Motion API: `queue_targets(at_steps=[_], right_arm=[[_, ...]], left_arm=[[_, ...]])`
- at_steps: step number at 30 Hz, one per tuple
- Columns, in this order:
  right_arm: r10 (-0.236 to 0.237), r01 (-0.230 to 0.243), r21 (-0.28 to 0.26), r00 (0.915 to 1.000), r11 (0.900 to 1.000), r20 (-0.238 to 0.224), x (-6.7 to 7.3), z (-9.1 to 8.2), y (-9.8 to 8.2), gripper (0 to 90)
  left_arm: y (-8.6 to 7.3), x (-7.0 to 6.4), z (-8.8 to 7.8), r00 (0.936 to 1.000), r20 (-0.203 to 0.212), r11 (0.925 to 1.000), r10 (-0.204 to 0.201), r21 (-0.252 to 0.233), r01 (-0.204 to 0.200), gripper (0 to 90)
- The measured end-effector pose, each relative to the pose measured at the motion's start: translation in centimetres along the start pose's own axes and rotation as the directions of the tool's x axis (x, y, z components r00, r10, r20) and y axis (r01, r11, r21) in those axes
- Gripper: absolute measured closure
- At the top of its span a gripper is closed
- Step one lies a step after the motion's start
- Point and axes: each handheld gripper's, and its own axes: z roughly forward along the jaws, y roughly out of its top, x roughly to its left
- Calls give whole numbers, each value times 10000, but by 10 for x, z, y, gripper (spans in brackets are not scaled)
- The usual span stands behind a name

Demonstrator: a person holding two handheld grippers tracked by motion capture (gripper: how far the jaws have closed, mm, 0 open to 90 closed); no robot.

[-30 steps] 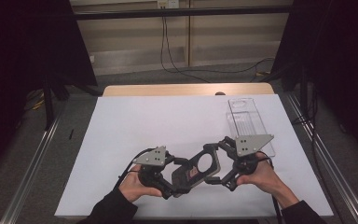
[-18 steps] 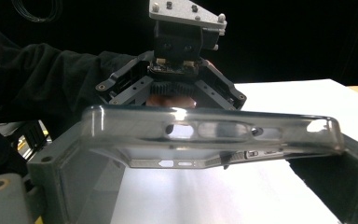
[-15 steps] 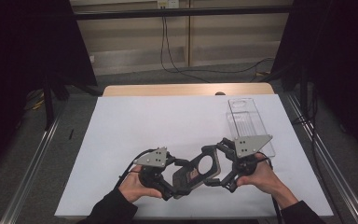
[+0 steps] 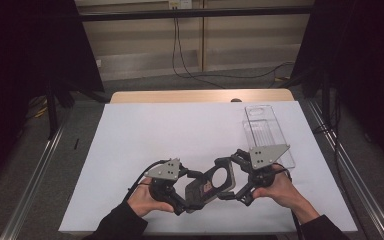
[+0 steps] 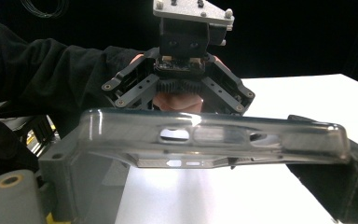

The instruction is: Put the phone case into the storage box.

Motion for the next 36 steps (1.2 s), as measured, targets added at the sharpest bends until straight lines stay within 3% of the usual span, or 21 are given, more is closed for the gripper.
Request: queue_targets(at_steps=[7,15,19,23,28,36], right_arm=[[21,-20,-64,10000,10000,29,0,0,1,110],[224,-225,43,9996,9997,158,-1,-4,1,117],[379,-381,81,9989,9992,288,-3,-8,1,117],[529,-538,155,9971,9984,547,-4,-10,0,118],[636,-650,152,9951,9978,751,-5,-13,1,118],[884,-897,50,9887,9960,1210,-6,-20,2,118]], left_arm=[[0,-1,1,9992,-381,9998,133,-108,-137,112],[-1,-1,4,9972,-647,9993,-369,81,375,50],[0,-2,2,9931,-1102,9989,-409,175,431,33],[2,-2,-2,9905,-1278,9987,-506,-48,504,34],[3,-4,-6,9805,-1934,9994,-339,-35,338,24],[1,-4,-12,9638,-2581,9977,-670,-106,665,22]])
